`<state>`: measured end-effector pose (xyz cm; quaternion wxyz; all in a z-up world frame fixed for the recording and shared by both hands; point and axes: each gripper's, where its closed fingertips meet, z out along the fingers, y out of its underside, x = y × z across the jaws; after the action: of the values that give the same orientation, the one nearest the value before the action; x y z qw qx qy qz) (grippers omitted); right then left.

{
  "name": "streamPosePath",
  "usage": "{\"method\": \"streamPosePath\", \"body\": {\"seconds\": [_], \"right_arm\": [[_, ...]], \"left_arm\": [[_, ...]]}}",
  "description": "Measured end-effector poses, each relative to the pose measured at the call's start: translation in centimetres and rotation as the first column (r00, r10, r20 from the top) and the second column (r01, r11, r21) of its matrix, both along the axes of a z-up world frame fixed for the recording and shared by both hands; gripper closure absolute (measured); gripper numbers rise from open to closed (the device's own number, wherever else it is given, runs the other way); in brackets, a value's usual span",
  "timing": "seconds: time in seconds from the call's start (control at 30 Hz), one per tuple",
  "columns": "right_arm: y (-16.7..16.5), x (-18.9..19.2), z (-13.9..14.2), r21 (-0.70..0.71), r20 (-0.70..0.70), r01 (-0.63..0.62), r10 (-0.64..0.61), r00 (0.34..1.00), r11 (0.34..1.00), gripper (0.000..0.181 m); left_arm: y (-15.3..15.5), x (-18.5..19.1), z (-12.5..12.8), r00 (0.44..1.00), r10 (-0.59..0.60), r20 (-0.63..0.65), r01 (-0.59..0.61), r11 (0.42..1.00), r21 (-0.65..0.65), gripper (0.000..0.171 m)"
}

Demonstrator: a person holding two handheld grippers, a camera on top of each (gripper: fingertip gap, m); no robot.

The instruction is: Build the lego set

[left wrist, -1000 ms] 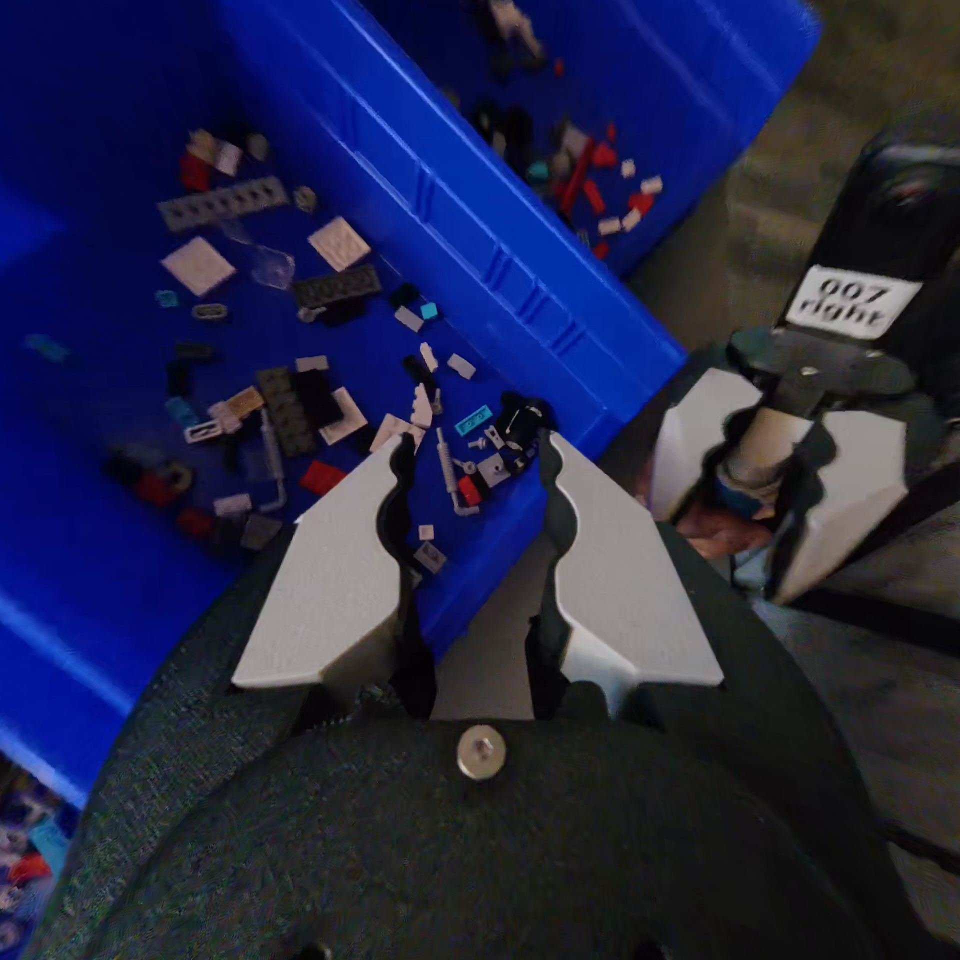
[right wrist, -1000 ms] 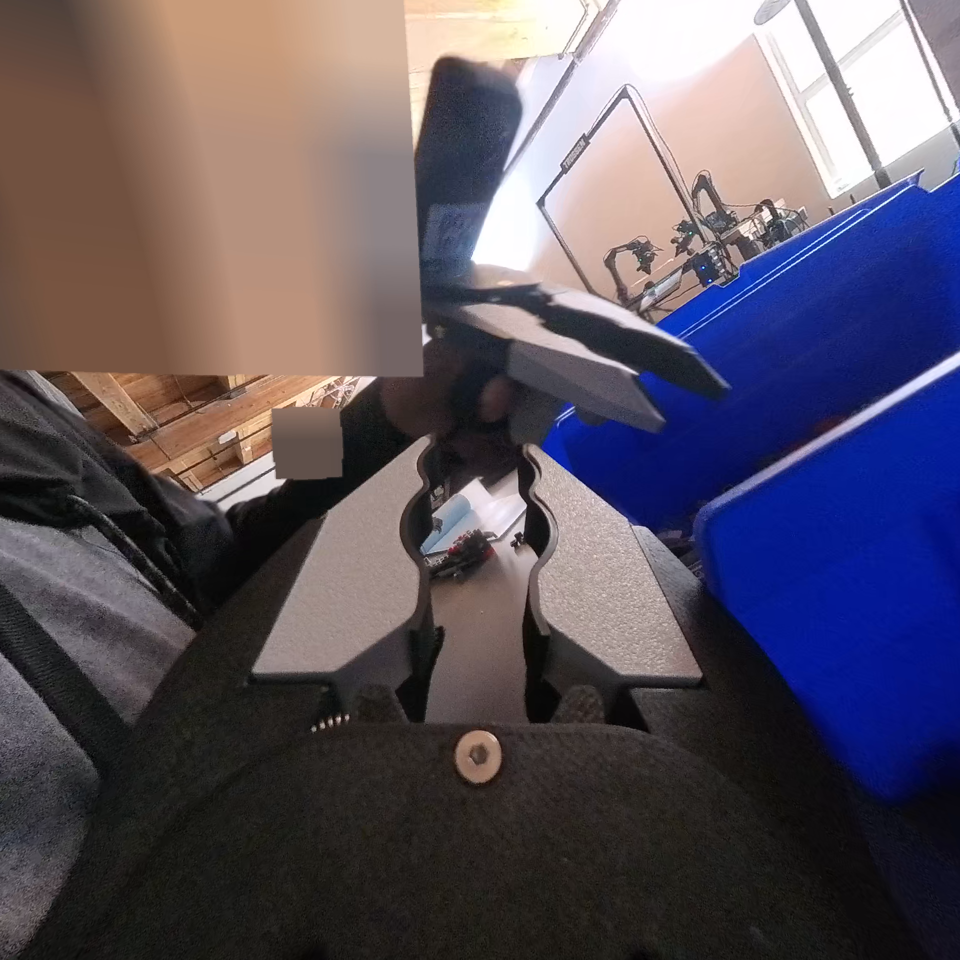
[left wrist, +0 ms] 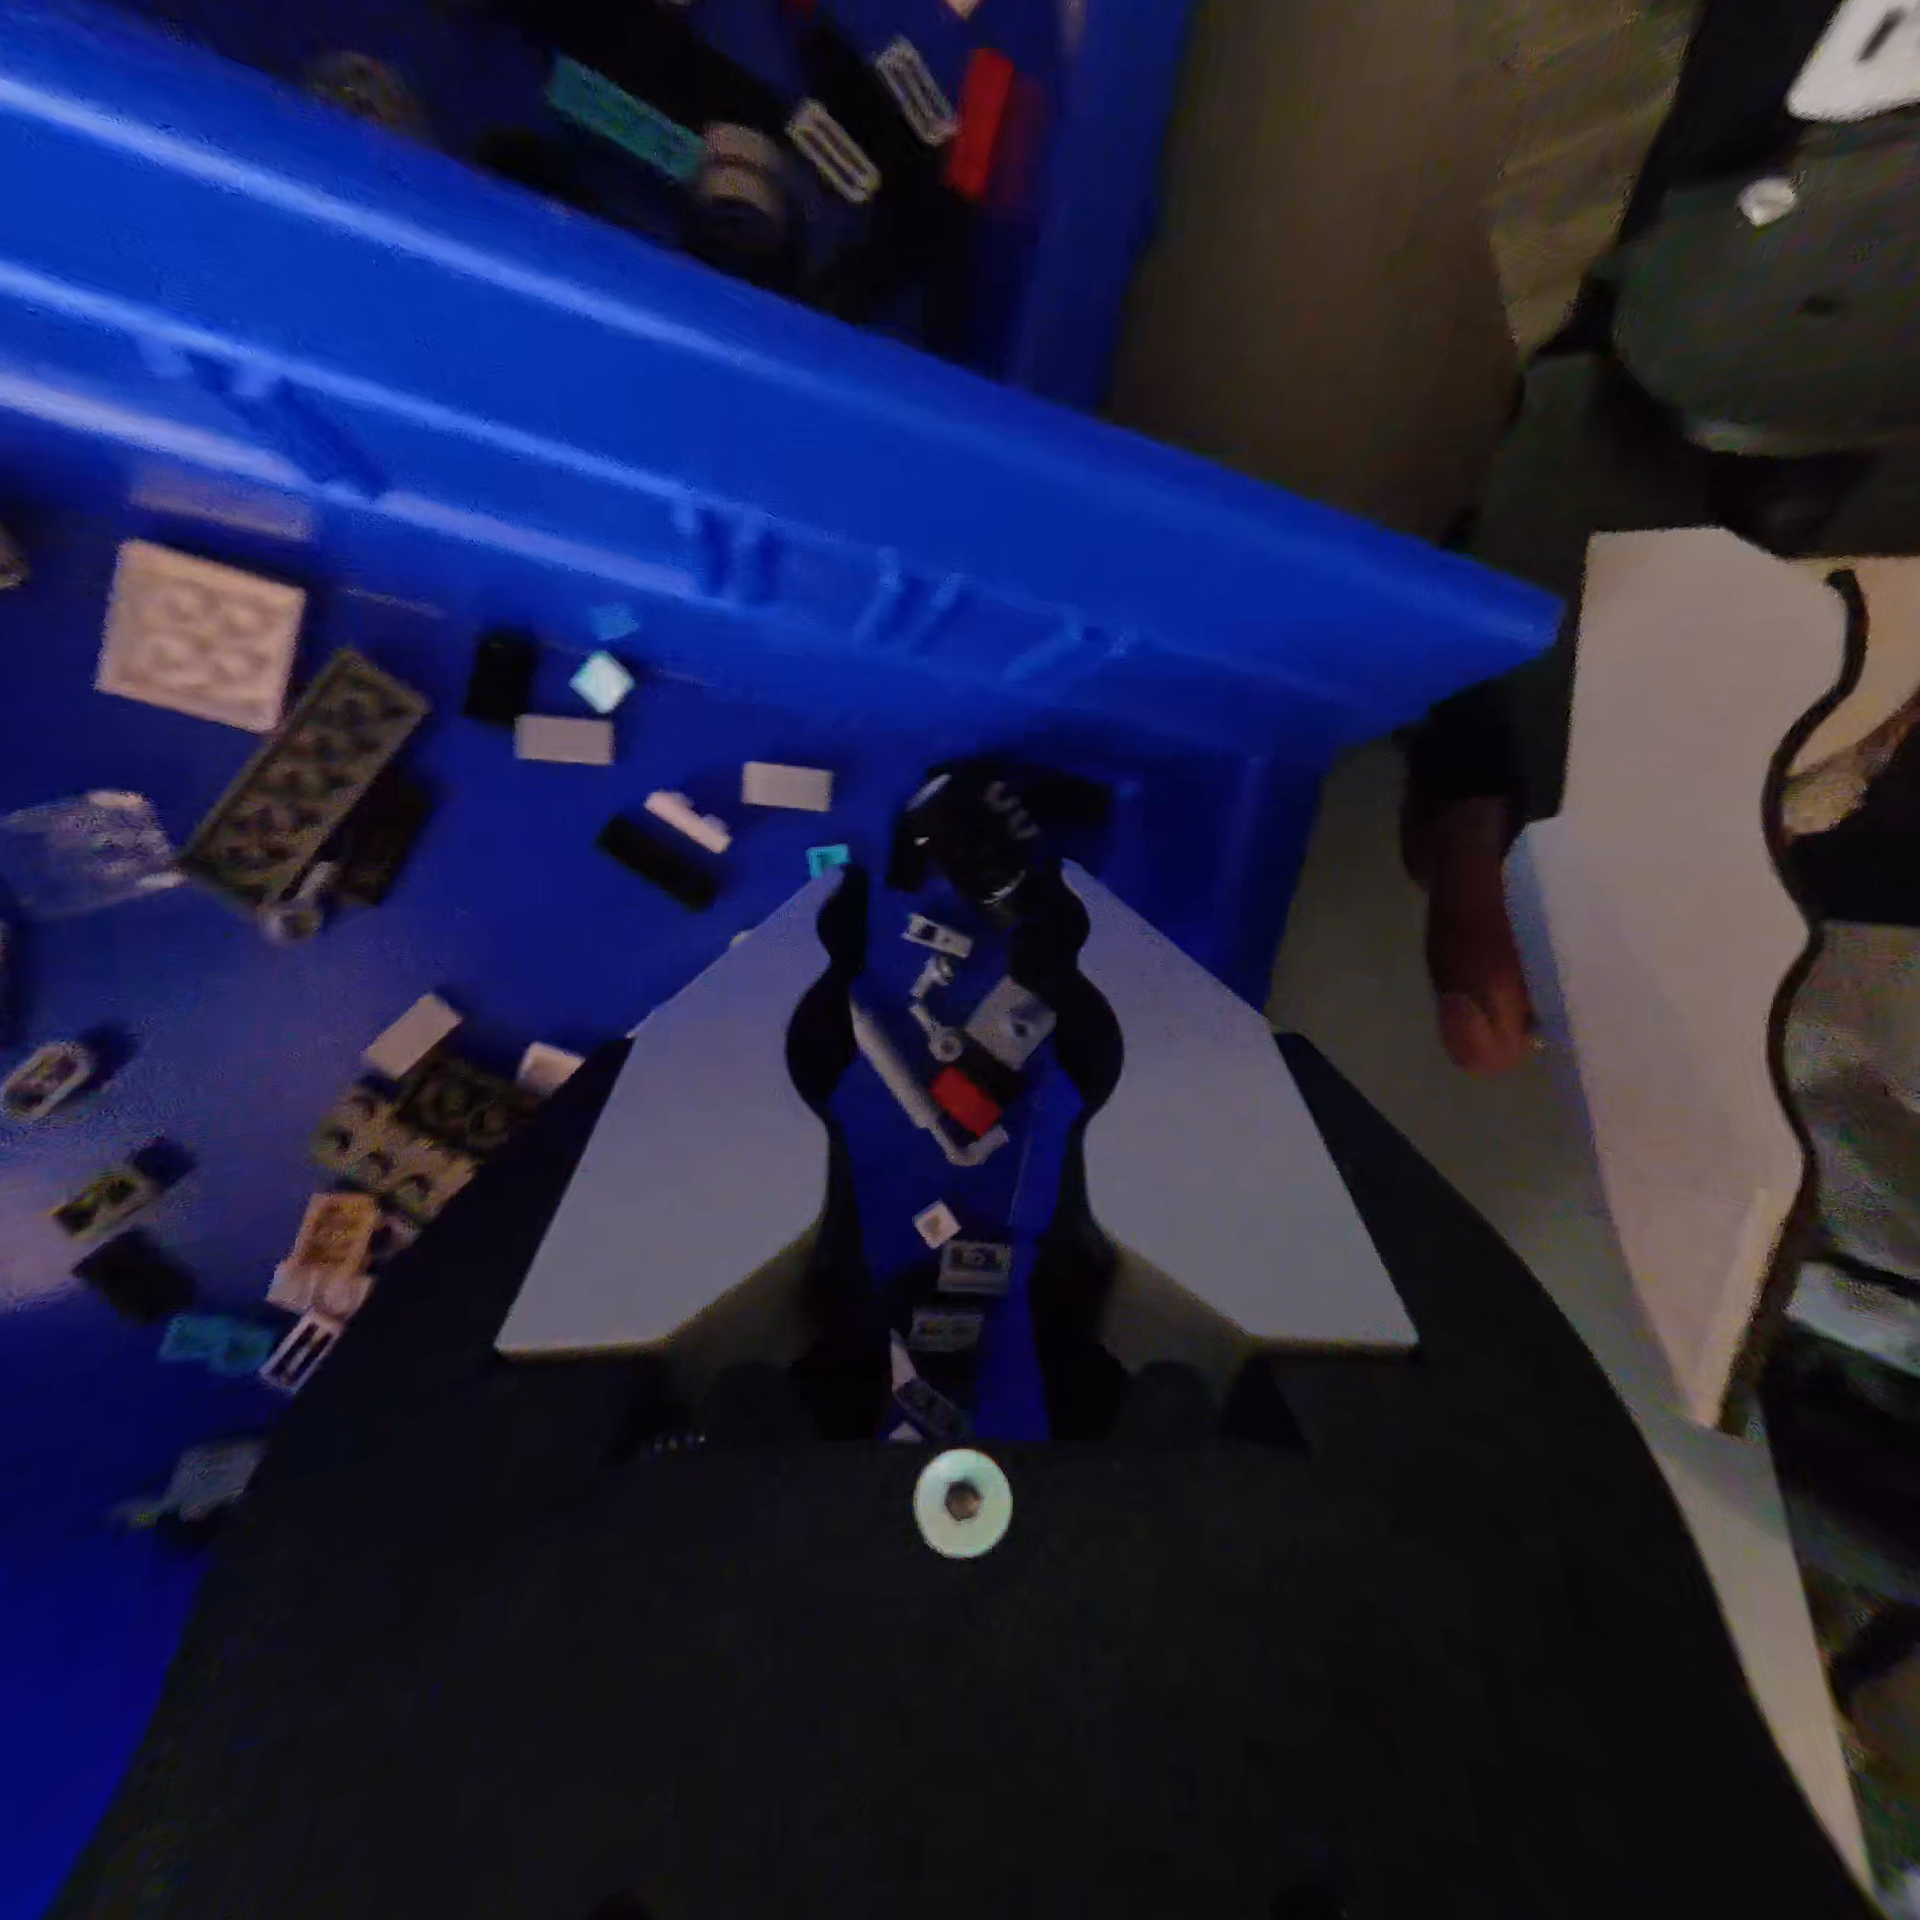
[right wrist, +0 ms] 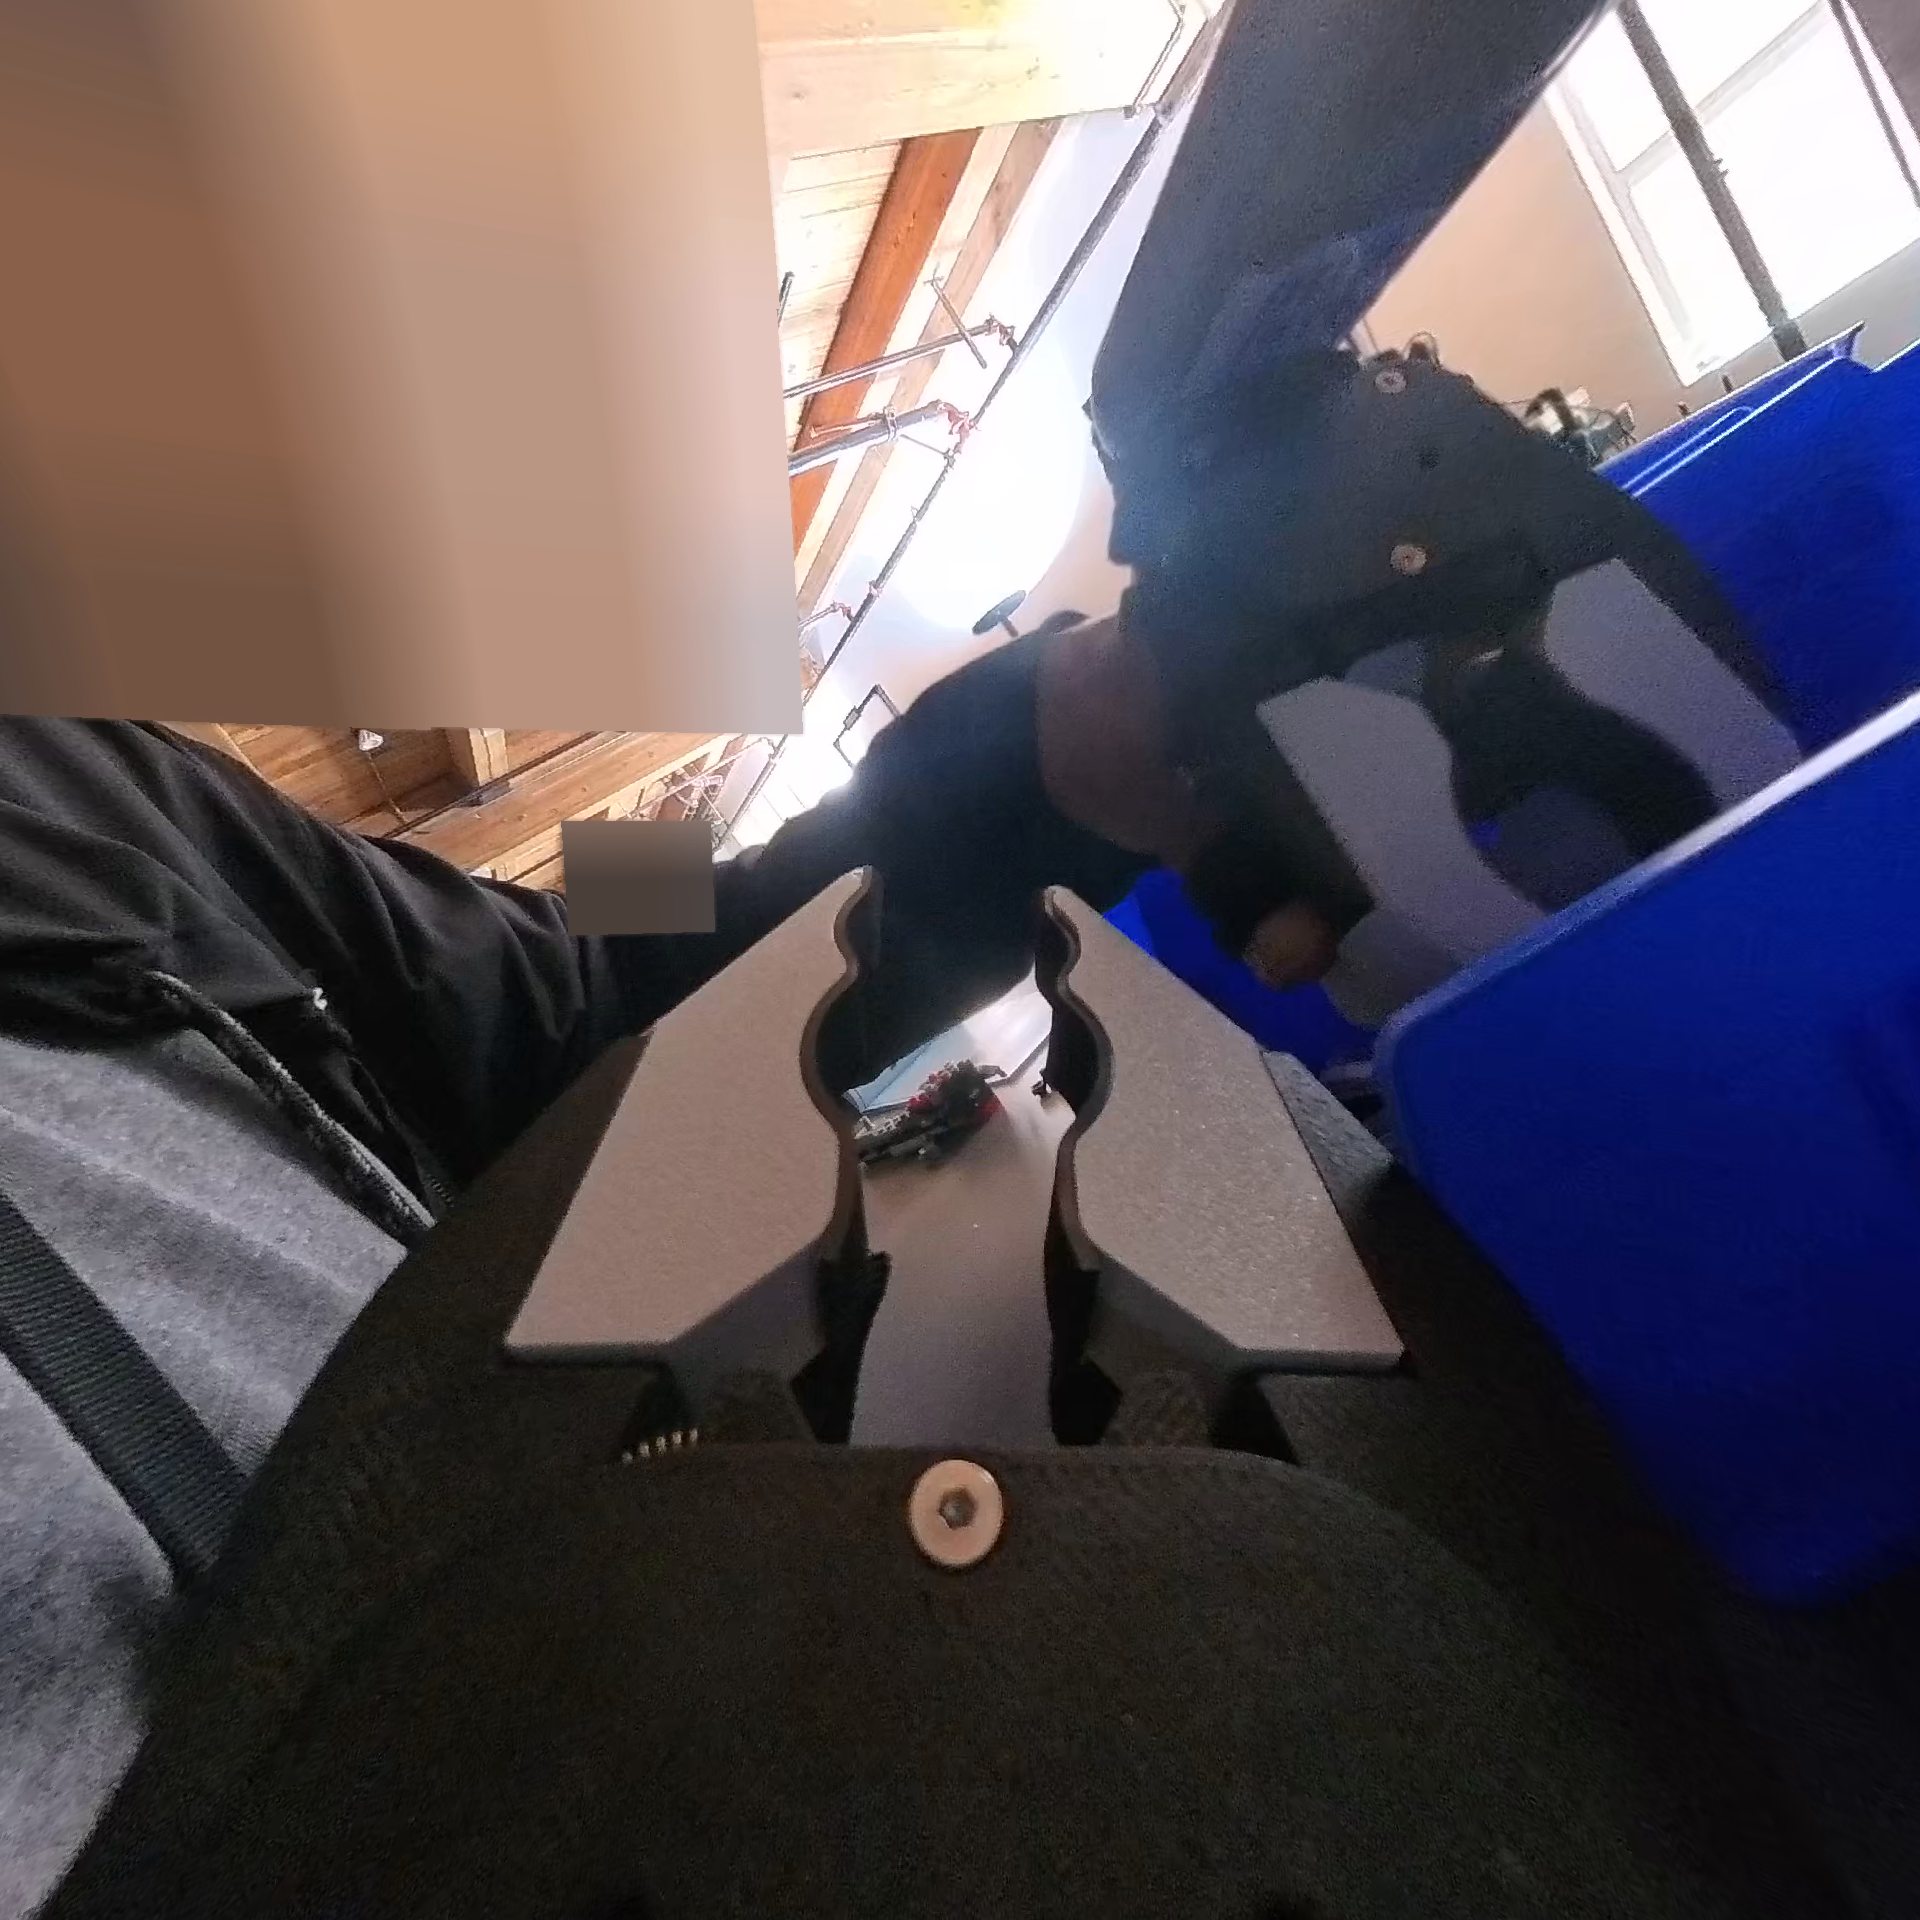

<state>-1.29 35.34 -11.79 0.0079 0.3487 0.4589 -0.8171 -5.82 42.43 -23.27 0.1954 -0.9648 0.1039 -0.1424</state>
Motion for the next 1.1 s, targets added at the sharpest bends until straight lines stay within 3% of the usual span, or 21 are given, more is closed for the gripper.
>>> {"method": "streamPosePath", "body": {"seconds": [0.23,0.33,0.4,0.73,0.87,1.1], "right_arm": [[0.0,0.0,0.0,-0.002,0.000,0.000,0.000,1.000,1.000,0.151],[0.0,0.0,0.0,-0.003,0.000,0.000,0.000,1.000,1.000,0.151],[0.0,0.0,0.1,-0.004,0.000,-0.001,0.001,1.000,1.000,0.151],[0.0,0.0,0.1,-0.002,0.000,0.002,-0.002,1.000,1.000,0.151],[0.0,0.0,0.1,0.000,0.000,0.003,-0.003,1.000,1.000,0.151],[0.0,0.0,0.1,0.000,0.000,0.003,-0.003,1.000,1.000,0.151]], "left_arm": [[0.2,0.1,-1.9,0.997,-0.053,-0.062,0.050,0.998,-0.039,0.145],[0.5,-0.6,-1.3,0.998,-0.014,-0.058,0.013,1.000,-0.021,0.150],[0.6,-1.1,-0.7,0.998,0.019,-0.054,-0.019,1.000,0.000,0.163],[0.6,-4.1,0.6,0.982,0.163,-0.092,-0.160,0.986,0.033,0.169],[0.7,-4.2,0.8,0.982,0.169,-0.082,-0.166,0.985,0.040,0.167],[0.2,-3.4,-0.2,0.988,0.128,-0.081,-0.129,0.992,-0.009,0.147]]}}
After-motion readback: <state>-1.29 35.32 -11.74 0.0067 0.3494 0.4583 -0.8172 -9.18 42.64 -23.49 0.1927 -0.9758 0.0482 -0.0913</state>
